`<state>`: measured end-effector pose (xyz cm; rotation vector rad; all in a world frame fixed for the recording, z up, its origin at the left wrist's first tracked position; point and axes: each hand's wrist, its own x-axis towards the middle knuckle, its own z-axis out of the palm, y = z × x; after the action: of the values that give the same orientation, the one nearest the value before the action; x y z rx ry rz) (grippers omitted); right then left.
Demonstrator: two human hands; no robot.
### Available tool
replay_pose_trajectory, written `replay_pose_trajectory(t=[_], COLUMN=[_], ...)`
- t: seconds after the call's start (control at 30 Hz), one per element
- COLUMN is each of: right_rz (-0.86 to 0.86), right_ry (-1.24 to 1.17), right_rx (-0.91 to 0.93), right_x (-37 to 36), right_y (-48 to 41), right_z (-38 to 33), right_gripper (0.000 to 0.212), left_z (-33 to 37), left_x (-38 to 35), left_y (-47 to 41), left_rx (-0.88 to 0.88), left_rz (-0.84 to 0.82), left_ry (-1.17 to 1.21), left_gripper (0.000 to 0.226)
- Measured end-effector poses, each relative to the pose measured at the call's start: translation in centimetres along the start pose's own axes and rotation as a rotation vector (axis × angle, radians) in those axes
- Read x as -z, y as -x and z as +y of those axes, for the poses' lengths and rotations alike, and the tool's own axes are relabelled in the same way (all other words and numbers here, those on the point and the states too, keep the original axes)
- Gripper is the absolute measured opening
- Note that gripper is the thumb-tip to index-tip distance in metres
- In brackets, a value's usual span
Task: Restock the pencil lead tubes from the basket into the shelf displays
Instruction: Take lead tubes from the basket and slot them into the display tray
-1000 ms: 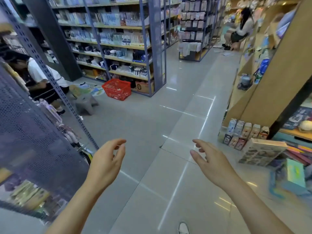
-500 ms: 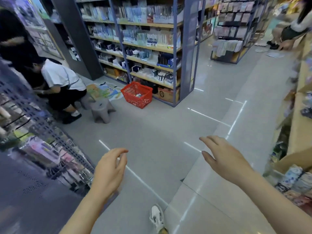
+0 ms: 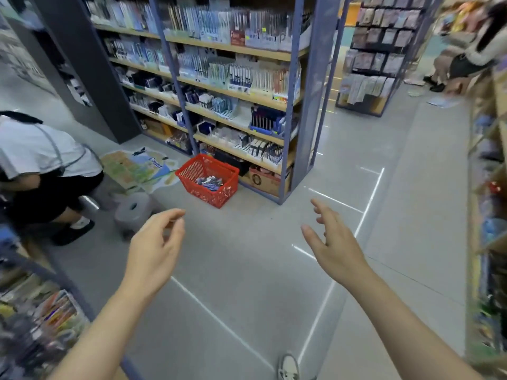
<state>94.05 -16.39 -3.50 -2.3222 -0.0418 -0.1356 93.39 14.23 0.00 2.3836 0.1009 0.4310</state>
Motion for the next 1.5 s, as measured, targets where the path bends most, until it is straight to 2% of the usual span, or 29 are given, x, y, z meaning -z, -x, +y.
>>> replay_pose_trajectory(t=[0.2,0.3,0.53,0.7,0.9,1.1,1.3,1.5], right_rz=[0.056,0.04,-0.184,-0.204,-0.189,-0.24,-0.229,-0.167], right_ry=[-0.079,-0.1,0.084,0.153,0.133,0.053,-0.051,-0.175], right_rx=[0.069,0.061,0.084,0.056,-0.086,-0.264,-0.472,-0.676], right_x=[-2.9,-4.5,-11.5,-21.0,-33.8,-45.8,-57.7,-70.8], right_y=[-18.2,-27.0,-45.8,-58.3,-69.9,-78.8,-88.1,-96.8], right_z=[-0.3,-0.9,-4.2,-5.0,-5.4,-3.5,2.1,11.0], right_gripper=[0.049,0.038,0.03,0.034,0.026,0.033,0.033,0.035], left_z=[-3.0,-5.1,-12.9,-21.7,-32.2,-41.9,-52.3,-63.5], left_x=[-4.7,-6.8,-9.8,-12.6,-15.6,-21.3,-31.4,-45.4], left_y=[-17.0,-25.0,-40.3,-52.8,-68.3,-80.5,-89.9,-96.2], left_rx=[0.023,0.058,0.223,0.257,0.156,0.166,0.189,0.211], left_rz=[0.059,0.044,-0.039,-0.153,-0.35,-0.513,-0.619,-0.637], left_ry=[0.087,0.098,0.054,0.018,-0.134,-0.199,-0.205,-0.184], left_gripper=[0.018,0.017,0.019,0.017,0.01,0.016,0.017,0.016])
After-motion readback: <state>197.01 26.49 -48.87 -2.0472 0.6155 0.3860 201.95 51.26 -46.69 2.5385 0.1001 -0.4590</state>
